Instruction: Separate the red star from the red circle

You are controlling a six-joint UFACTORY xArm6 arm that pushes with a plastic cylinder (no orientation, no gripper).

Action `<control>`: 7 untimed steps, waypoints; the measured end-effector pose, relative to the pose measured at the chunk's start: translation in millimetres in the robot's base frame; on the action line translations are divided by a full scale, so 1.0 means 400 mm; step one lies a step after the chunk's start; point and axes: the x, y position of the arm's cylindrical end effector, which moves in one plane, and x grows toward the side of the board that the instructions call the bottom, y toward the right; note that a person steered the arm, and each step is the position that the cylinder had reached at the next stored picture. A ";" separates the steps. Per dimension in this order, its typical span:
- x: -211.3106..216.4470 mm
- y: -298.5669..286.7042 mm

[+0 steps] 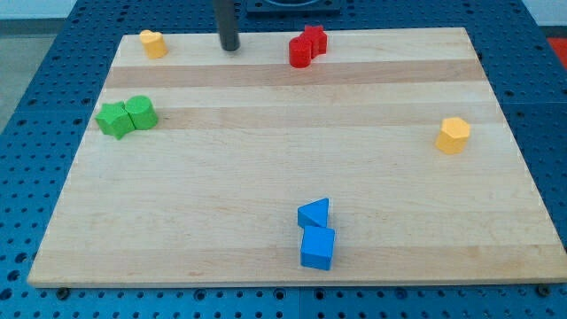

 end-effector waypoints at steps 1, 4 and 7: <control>-0.047 0.085; -0.046 0.259; 0.030 0.342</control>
